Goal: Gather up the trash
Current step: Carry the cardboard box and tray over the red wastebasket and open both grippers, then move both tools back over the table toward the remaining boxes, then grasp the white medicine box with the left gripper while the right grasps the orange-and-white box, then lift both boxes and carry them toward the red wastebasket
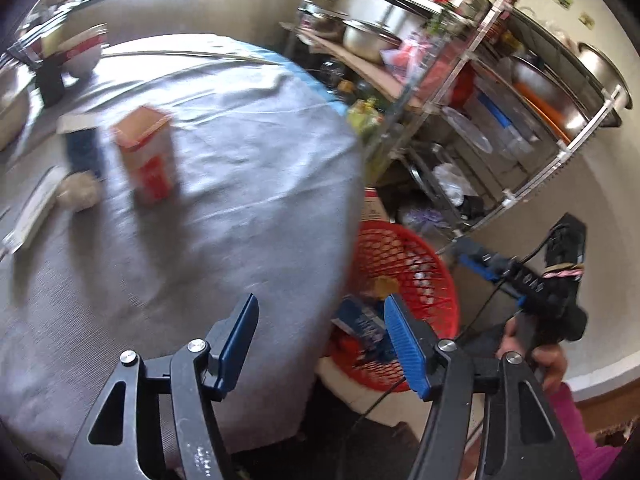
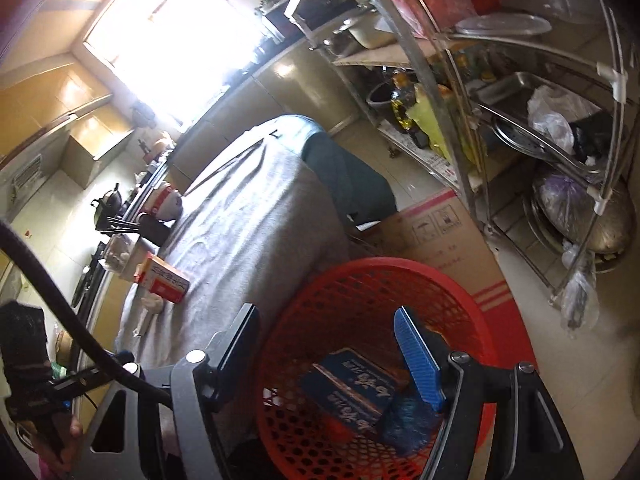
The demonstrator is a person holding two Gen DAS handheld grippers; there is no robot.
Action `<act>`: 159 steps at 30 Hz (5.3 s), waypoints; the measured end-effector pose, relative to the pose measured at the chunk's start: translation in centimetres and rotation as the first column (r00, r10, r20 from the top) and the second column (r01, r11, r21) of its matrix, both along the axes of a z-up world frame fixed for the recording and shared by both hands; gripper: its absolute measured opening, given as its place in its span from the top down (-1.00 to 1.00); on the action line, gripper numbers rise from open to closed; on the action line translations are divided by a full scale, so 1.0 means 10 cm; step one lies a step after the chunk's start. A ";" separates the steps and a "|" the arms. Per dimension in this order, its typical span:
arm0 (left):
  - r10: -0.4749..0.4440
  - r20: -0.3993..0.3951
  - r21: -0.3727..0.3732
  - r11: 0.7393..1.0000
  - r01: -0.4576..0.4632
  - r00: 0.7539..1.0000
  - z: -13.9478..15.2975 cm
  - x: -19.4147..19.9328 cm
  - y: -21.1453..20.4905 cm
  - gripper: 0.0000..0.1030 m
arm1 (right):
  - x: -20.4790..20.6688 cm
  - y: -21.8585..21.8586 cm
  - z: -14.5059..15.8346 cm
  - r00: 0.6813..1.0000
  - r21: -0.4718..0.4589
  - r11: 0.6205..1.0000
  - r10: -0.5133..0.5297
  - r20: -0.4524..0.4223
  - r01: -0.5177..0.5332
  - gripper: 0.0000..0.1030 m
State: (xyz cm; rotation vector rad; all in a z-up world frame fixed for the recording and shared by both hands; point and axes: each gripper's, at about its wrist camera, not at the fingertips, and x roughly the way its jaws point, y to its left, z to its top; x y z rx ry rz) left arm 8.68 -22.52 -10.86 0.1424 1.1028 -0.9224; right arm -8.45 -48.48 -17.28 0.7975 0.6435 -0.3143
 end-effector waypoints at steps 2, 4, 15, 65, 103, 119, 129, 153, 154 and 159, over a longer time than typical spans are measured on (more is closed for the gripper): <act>0.051 0.012 0.010 0.999 -0.051 0.999 -0.03 0.05 0.23 -0.29 | 0.06 0.06 0.03 1.000 -0.001 1.000 0.021 0.014 -0.021 -0.43; 0.113 0.010 0.022 0.993 -0.113 0.994 -0.07 0.11 0.48 -0.29 | 0.13 0.13 0.06 0.999 -0.004 0.999 0.044 0.025 -0.043 -0.43; 0.384 0.107 0.068 0.917 -0.392 0.917 -0.09 0.39 1.55 -0.31 | 0.45 0.58 0.15 0.984 -0.022 0.985 0.173 0.047 -0.172 -0.43; 0.176 0.171 0.274 0.937 -0.219 0.969 -0.38 2.04 1.54 -0.47 | 2.56 1.80 0.15 0.856 -0.274 0.813 0.507 -0.099 -0.514 -0.44; 0.240 0.112 0.256 0.931 -0.262 0.964 -0.60 2.10 1.35 0.06 | 2.54 1.77 0.25 0.880 -0.341 0.826 0.475 -0.005 -0.448 -0.15; 0.390 0.372 0.153 0.869 -0.470 0.842 0.21 0.75 1.46 0.06 | 1.61 1.96 0.59 0.872 -0.340 0.840 0.480 0.098 -0.424 -0.15; 0.394 0.453 0.105 0.867 -0.486 0.800 0.50 0.24 1.35 0.06 | 1.14 1.87 0.75 0.880 -0.327 0.865 0.447 0.160 -0.380 -0.15; 0.372 0.562 0.064 0.871 -0.487 0.739 0.76 -0.38 1.31 0.06 | 0.58 1.91 1.02 0.864 -0.365 0.865 0.443 0.238 -0.344 -0.15; 0.372 0.565 0.062 0.871 -0.487 0.737 0.76 -0.39 1.31 0.06 | 0.56 1.92 1.03 0.864 -0.368 0.865 0.444 0.239 -0.342 -0.15; 0.376 0.584 0.045 0.870 -0.491 0.720 0.83 -0.48 1.35 0.06 | 0.52 1.96 1.09 0.859 -0.378 0.861 0.448 0.246 -0.341 -0.15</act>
